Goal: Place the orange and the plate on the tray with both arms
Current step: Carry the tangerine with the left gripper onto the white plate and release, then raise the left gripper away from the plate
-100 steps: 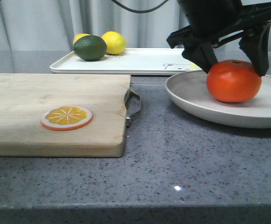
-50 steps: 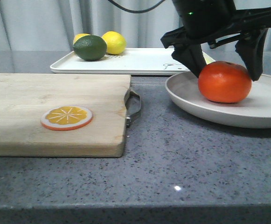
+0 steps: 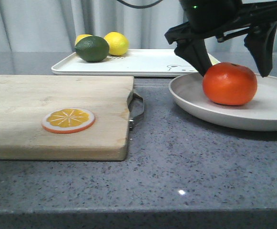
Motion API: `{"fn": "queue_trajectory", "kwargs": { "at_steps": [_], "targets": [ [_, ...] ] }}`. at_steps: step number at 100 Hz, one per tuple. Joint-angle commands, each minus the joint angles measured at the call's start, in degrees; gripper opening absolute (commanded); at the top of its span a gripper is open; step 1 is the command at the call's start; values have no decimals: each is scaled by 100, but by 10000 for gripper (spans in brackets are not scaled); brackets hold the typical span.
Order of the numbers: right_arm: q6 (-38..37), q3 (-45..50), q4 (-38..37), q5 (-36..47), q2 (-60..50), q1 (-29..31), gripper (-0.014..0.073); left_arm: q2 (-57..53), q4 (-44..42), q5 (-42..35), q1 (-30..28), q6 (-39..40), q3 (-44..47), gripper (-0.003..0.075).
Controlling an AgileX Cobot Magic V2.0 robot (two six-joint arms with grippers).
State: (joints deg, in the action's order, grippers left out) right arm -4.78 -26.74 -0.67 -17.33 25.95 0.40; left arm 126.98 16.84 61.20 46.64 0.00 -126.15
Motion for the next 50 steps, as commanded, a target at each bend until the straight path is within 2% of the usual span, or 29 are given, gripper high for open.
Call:
{"fn": "queue_trajectory", "kwargs": {
  "at_steps": [1, 17, 24, 44, 50],
  "targets": [
    [31, -194, -43, 483, 64, 21, -57, -378, 107, -89, 43, 36, -454, 610],
    [31, -194, -43, 472, 64, 21, -57, -378, 62, 319, 17, 46, -1004, 602],
    [31, -194, -43, 426, 64, 21, -57, -378, 6, 638, -31, 46, -1172, 573],
    [31, -194, -54, 367, 64, 21, -57, -501, -134, 1004, -118, 0, -1339, 365],
    [31, -194, -54, 367, 64, 21, -57, -588, -139, 941, -118, 0, -1339, 335]
  ]
}}
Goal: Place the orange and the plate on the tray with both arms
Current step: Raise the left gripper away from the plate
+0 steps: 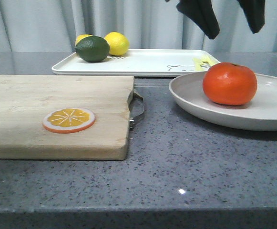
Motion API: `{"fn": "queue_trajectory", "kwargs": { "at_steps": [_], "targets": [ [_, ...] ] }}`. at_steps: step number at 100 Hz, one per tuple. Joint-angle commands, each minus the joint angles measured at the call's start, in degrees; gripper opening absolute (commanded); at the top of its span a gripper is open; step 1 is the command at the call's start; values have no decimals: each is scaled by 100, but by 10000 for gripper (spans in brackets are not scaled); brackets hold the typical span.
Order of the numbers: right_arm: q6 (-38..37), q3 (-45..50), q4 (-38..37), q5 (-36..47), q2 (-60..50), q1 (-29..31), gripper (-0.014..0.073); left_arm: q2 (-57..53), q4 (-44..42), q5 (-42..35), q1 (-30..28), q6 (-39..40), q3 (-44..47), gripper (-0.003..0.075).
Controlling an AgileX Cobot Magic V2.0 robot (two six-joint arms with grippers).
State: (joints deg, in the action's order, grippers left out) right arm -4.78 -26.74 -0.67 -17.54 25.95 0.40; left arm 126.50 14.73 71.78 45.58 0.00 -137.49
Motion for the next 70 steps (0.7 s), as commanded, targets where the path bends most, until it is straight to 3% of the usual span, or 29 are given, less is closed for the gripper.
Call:
{"fn": "queue_trajectory", "kwargs": {
  "at_steps": [1, 70],
  "targets": [
    [31, -194, -54, 388, 64, 21, -57, -552, 71, -132, -12, 0, -204, 331],
    [31, -194, -54, 399, 64, 16, -57, -1198, -326, -138, -12, -41, -183, 324]
  ]
}}
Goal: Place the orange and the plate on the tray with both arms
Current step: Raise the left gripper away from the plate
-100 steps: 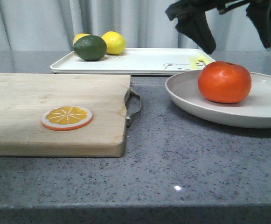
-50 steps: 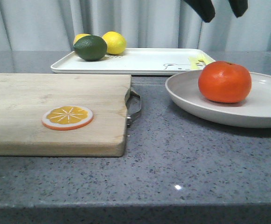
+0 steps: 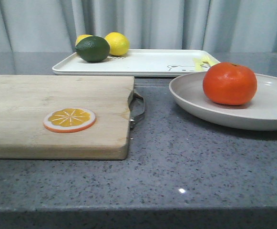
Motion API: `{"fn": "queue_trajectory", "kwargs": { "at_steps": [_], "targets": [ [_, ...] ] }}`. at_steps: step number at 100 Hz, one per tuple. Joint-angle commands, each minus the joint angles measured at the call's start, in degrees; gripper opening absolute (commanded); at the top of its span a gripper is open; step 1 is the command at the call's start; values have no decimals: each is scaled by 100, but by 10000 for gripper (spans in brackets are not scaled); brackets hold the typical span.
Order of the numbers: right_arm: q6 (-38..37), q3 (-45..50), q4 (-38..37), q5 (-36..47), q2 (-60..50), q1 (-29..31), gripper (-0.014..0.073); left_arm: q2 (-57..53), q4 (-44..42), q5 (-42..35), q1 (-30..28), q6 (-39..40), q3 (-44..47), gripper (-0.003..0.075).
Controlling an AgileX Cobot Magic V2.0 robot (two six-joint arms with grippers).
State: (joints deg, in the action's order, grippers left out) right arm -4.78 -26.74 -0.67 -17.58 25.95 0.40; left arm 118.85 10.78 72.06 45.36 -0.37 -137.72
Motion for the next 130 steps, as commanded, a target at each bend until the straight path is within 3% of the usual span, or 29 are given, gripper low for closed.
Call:
{"fn": "queue_trajectory", "kwargs": {
  "at_steps": [1, 44, 65, 82, 130],
  "targets": [
    [31, -194, -54, 403, 64, 16, -57, -433, 68, -147, 10, -3, -160, 324],
    [31, -194, -54, 402, 64, 10, -57, -824, -341, 9, -4, -3, -160, 323],
    [31, -194, -54, 402, 64, 10, -57, -1338, -341, -46, -221, -3, 386, 323],
    [31, -194, -54, 402, 64, 10, -57, -2083, -364, -572, -457, -3, 1503, 323],
    [31, -194, -54, 72, 64, 10, -55, -4987, -569, -2994, -733, -3, 5614, 323]
  ]
}}
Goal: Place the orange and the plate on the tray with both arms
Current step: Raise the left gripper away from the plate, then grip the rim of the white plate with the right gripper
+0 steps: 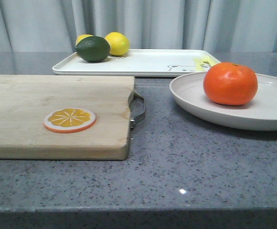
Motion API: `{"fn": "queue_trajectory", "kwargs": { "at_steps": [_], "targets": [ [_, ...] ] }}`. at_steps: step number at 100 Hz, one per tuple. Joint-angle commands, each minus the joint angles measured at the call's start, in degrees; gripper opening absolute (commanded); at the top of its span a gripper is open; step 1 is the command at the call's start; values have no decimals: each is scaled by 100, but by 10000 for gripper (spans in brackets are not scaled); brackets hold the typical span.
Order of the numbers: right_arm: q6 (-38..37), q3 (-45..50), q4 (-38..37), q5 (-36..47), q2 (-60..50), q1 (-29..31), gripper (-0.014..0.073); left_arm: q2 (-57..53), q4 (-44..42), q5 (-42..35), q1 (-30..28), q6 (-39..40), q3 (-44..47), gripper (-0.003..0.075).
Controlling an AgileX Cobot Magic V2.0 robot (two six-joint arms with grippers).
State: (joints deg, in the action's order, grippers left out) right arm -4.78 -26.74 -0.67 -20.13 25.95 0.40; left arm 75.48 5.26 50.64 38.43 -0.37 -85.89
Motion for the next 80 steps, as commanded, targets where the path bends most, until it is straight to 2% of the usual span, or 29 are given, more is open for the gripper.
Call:
{"fn": "queue_trajectory", "kwargs": {
  "at_steps": [1, 27, 36, 58, 80],
  "targets": [
    [31, -194, -54, 317, 64, 10, -55, -689, -21, -883, -40, -3, 536, 323],
    [31, -219, -54, -8, 64, 10, -51, -1903, -34, -1558, -40, -3, 2112, 323],
    [31, -219, -54, -88, 64, 10, -22, -2283, -44, -1734, -40, -3, 2533, 323],
    [35, -339, -54, -325, 235, -3, 148, -3081, -51, -2238, -40, -3, 3323, 323],
    [149, -1004, -54, -925, 1087, -272, 323, -3480, -161, -2290, -40, -3, 3710, 323]
  ]
}}
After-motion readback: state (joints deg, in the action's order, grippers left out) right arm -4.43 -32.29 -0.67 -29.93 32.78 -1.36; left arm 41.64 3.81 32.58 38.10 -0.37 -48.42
